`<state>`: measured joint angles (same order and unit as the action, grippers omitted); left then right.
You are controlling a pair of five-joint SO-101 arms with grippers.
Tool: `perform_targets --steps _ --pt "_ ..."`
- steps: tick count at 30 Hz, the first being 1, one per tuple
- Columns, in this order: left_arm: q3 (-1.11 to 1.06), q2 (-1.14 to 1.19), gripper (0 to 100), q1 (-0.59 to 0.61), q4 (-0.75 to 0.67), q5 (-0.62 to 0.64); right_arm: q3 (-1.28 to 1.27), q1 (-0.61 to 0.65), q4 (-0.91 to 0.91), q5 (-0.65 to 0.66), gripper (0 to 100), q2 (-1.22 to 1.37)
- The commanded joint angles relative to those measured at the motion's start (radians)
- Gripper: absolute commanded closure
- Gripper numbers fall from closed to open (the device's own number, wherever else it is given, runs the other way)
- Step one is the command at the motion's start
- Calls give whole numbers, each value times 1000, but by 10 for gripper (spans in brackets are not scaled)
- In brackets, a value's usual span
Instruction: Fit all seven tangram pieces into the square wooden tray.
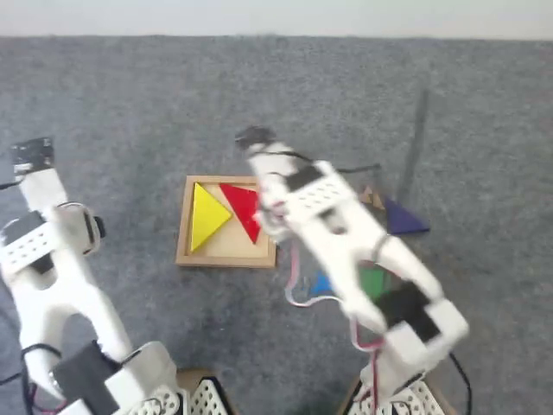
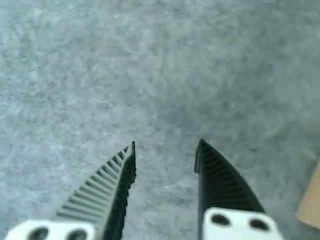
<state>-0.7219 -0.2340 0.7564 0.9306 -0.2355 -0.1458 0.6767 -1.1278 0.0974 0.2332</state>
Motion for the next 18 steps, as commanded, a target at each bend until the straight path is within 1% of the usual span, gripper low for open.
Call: perform_targets --steps 1,4,6,9,15,18 --pt "50 9 799 61 -43 12 238 70 -77 6 766 125" --pt "113 34 799 100 -43 -21 330 87 -91 -15 782 216" --pt "148 60 799 110 -43 -26 373 87 -94 -83 809 254" --pt "194 104 799 112 -43 -26 430 87 -94 -138 824 303" --pt "255 199 799 109 -43 -26 454 101 -101 -149 826 367" --pt "277 235 799 109 -43 -26 470 136 -153 -176 826 369"
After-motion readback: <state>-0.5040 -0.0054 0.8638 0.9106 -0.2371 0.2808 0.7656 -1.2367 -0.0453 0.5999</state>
